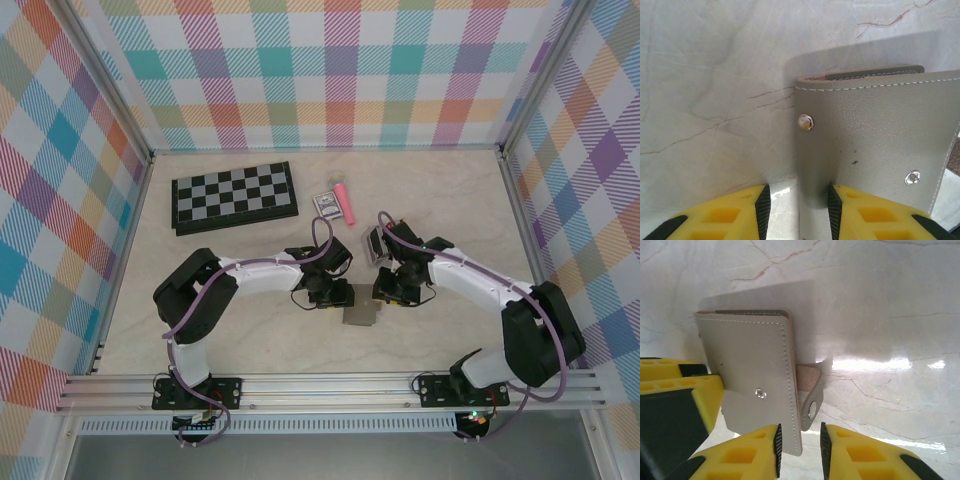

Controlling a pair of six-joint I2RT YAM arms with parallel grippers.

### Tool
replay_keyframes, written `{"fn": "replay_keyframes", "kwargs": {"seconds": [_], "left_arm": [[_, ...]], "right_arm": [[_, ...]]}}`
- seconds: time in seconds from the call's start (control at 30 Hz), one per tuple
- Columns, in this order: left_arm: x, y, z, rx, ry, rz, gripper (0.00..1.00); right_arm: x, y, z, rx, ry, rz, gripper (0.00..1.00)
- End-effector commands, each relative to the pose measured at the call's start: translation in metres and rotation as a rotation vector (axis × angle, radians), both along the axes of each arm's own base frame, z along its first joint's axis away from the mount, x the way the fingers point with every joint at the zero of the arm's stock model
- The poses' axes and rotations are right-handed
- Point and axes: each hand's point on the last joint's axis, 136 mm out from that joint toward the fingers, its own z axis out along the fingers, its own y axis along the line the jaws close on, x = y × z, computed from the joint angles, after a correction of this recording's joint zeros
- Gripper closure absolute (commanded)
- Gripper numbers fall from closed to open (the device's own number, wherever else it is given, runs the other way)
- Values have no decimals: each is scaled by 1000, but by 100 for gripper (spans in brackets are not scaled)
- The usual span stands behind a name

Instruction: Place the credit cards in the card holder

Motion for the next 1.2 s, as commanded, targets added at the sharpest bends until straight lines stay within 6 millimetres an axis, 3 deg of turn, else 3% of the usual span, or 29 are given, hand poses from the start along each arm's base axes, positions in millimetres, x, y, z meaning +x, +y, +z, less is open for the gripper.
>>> {"fn": "replay_keyframes", "kwargs": {"seconds": [0.0, 0.57, 0.73, 0.9, 1.17], "left_arm": [[-10, -3, -20, 29, 33, -15, 63], [-12, -2, -21, 34, 37, -19, 64], [-11, -3, -21, 32, 37, -21, 64], [-11, -4, -22, 29, 37, -19, 64], [-11, -4, -23, 25, 39, -18, 64]], "right_arm": [[3, 11, 3, 21, 4, 17, 67], [2, 5, 4, -20, 0, 19, 98], [4, 7, 12, 8, -30, 30, 100], [7, 24, 28, 115, -74, 66, 100], [8, 44, 22, 176, -41, 97, 100]]}}
